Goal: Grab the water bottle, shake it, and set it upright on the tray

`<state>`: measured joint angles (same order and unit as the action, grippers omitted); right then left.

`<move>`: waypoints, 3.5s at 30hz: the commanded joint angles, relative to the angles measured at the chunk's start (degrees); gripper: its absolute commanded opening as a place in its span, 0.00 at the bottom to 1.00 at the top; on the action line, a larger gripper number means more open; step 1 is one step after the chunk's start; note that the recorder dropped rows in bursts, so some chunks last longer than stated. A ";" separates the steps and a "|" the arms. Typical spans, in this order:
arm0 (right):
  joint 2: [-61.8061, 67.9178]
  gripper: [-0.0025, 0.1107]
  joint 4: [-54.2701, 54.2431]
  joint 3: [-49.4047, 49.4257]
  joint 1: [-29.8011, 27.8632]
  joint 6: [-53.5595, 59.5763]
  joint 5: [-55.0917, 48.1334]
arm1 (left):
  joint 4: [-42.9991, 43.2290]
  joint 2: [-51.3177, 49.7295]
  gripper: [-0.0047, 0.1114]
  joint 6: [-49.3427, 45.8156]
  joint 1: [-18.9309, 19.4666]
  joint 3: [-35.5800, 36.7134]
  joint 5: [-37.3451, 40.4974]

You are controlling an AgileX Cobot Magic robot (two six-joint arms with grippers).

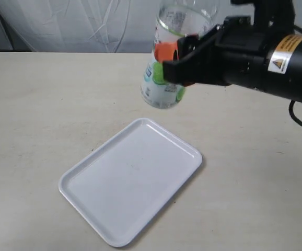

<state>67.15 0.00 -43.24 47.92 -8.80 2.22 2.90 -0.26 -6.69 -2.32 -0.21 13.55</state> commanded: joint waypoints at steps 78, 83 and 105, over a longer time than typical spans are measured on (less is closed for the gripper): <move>21.49 0.40 19.83 7.25 0.10 -16.80 -5.29 | -0.27 0.26 0.04 0.20 -0.14 0.21 0.09; 13.23 0.03 18.63 8.00 0.10 -16.95 -17.50 | -0.27 0.26 0.04 0.20 -0.14 0.21 0.09; -10.38 0.02 10.82 8.09 0.10 -19.86 -33.07 | -0.27 0.26 0.04 0.20 -0.14 0.21 0.09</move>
<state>57.49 11.16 -35.46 48.17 -28.56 -30.76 2.79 -0.26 -6.69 -2.32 -0.21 13.55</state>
